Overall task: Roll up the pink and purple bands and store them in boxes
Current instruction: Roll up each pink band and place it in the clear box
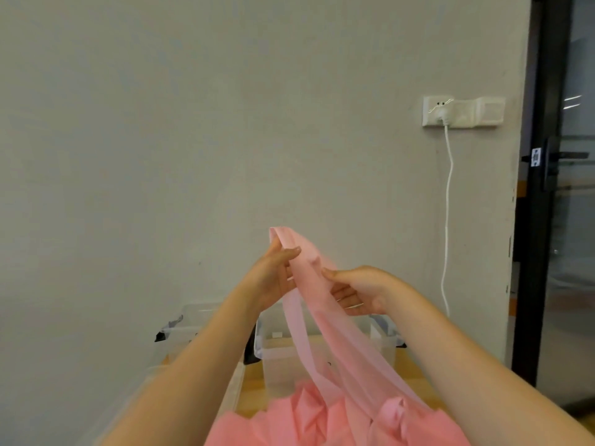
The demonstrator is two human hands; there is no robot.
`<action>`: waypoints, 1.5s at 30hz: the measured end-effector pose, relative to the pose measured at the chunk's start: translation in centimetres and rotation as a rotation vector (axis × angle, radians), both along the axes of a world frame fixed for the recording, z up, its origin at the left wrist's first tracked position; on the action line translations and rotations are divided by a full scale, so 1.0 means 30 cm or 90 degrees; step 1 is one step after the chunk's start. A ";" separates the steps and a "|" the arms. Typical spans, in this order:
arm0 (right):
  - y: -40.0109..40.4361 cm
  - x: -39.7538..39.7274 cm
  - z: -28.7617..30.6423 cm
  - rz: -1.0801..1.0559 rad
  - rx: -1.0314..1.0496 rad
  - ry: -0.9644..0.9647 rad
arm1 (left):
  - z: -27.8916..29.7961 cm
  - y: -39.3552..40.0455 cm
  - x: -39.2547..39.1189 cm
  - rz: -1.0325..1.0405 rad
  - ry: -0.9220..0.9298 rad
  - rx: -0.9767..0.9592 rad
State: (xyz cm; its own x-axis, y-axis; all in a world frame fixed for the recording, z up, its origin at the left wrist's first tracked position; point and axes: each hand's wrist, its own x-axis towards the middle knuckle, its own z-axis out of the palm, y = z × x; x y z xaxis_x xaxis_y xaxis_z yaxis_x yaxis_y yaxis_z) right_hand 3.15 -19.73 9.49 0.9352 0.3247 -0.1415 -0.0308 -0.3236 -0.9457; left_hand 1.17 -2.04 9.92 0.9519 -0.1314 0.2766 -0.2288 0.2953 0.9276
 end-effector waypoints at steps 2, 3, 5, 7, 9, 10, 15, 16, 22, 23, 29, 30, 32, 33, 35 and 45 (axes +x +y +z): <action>-0.002 -0.011 -0.007 0.025 -0.057 0.019 | -0.012 -0.017 0.005 0.060 -0.012 0.015; -0.001 -0.012 -0.017 0.037 -0.096 0.014 | -0.019 -0.028 0.008 0.085 -0.016 0.022; 0.010 -0.017 -0.037 0.059 -0.111 0.001 | -0.035 -0.042 0.018 0.098 -0.012 0.028; 0.024 -0.008 -0.060 0.061 -0.012 -0.009 | -0.046 -0.045 0.027 0.090 -0.004 0.021; 0.036 0.004 -0.077 0.029 0.128 -0.044 | -0.057 -0.035 0.031 0.078 -0.007 0.031; 0.039 0.012 -0.083 -0.009 0.181 -0.081 | -0.062 -0.029 0.032 0.074 -0.014 0.047; 0.054 0.034 -0.112 -0.153 0.183 -0.318 | -0.074 -0.012 0.021 0.036 -0.040 0.069; 0.062 0.029 -0.117 -0.166 0.153 -0.344 | -0.074 -0.012 0.021 0.030 -0.041 0.073; 0.073 0.026 -0.167 -0.221 0.169 -0.371 | -0.082 -0.012 0.025 0.016 -0.039 0.084; 0.069 0.026 -0.174 -0.227 0.191 -0.364 | -0.088 -0.007 0.030 0.012 -0.033 0.076; 0.053 0.011 -0.199 -0.063 0.363 -0.131 | -0.117 0.013 0.045 -0.015 -0.018 0.024; 0.054 0.012 -0.205 -0.047 0.374 -0.085 | -0.121 0.013 0.043 -0.020 -0.017 0.004; 0.055 0.014 -0.216 -0.048 0.373 -0.015 | -0.125 0.016 0.041 -0.045 -0.020 -0.038; 0.055 0.017 -0.223 -0.048 0.363 0.000 | -0.124 0.020 0.040 -0.066 -0.023 -0.056; 0.055 0.025 -0.232 -0.039 0.338 -0.012 | -0.118 0.027 0.033 -0.090 -0.029 -0.060; 0.078 0.028 -0.204 -0.042 0.352 -0.152 | -0.129 0.014 0.031 0.039 -0.051 0.077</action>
